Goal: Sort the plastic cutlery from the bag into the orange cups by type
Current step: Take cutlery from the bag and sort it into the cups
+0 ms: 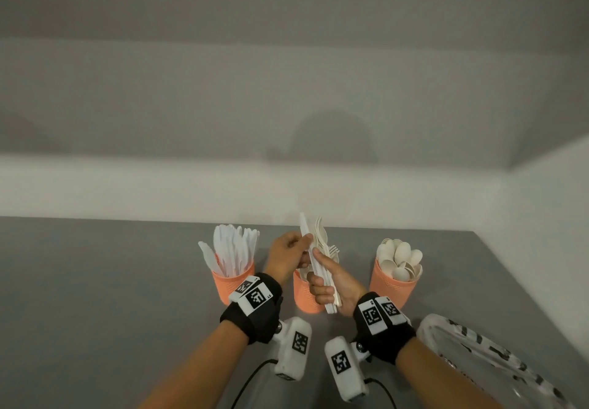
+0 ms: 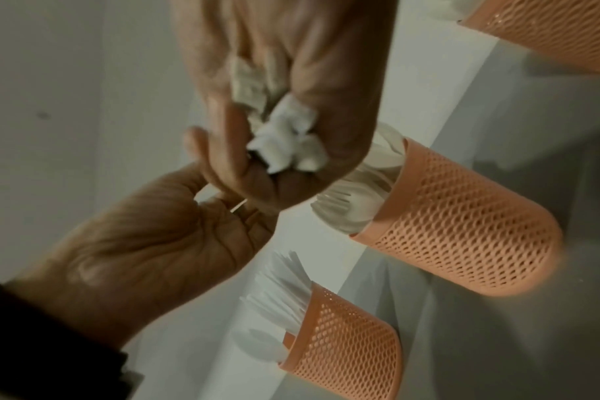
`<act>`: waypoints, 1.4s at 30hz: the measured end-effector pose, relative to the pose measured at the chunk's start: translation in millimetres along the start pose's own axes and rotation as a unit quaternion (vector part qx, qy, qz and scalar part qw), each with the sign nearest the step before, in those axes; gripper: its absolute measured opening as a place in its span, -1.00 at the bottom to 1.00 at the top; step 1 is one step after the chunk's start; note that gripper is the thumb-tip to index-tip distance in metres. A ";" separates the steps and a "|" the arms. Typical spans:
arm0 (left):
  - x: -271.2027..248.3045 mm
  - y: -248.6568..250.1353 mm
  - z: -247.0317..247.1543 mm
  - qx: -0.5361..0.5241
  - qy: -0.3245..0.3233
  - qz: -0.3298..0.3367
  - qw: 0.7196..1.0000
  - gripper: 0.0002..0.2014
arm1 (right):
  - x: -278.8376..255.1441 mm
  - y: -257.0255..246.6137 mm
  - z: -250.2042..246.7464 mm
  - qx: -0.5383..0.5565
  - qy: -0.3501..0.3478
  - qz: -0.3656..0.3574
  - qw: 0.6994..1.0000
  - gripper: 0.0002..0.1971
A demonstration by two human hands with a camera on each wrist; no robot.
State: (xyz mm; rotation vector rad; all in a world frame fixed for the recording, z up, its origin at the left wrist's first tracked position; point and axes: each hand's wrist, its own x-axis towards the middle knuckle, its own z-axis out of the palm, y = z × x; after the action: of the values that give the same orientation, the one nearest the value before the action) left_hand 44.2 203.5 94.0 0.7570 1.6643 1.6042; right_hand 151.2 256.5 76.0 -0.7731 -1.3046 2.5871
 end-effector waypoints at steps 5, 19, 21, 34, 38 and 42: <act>-0.6 -1.0 -1.2 0.021 0.037 0.004 0.999 -0.90 | 2.7 5.3 0.2 -0.031 0.056 -0.051 0.997 -0.65; 7.8 15.4 -24.9 -0.047 0.189 0.069 0.979 -0.77 | 0.0 12.9 -18.2 -0.086 0.069 -0.085 0.990 -0.67; 10.2 20.9 -31.7 -0.021 0.174 0.058 0.983 -0.85 | -0.1 12.6 -21.3 -0.100 0.058 -0.072 0.991 -0.65; 5.6 27.9 -24.9 0.139 -0.018 -0.056 0.988 -0.75 | 2.8 10.7 -10.0 -0.130 0.002 -0.021 0.991 -0.68; 0.1 33.5 -21.4 0.104 0.060 0.011 0.993 -0.80 | 6.1 12.5 -13.2 -0.096 0.056 -0.058 0.992 -0.73; -1.6 31.2 -15.8 0.040 0.120 0.048 0.991 -0.78 | 7.0 11.8 -12.1 -0.079 0.085 -0.090 0.989 -0.71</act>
State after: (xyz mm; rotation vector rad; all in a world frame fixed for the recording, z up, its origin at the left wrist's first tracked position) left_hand 30.7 194.9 125.2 0.7155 1.8964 1.7612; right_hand 152.4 260.4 58.1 -0.8396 -1.4660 2.2468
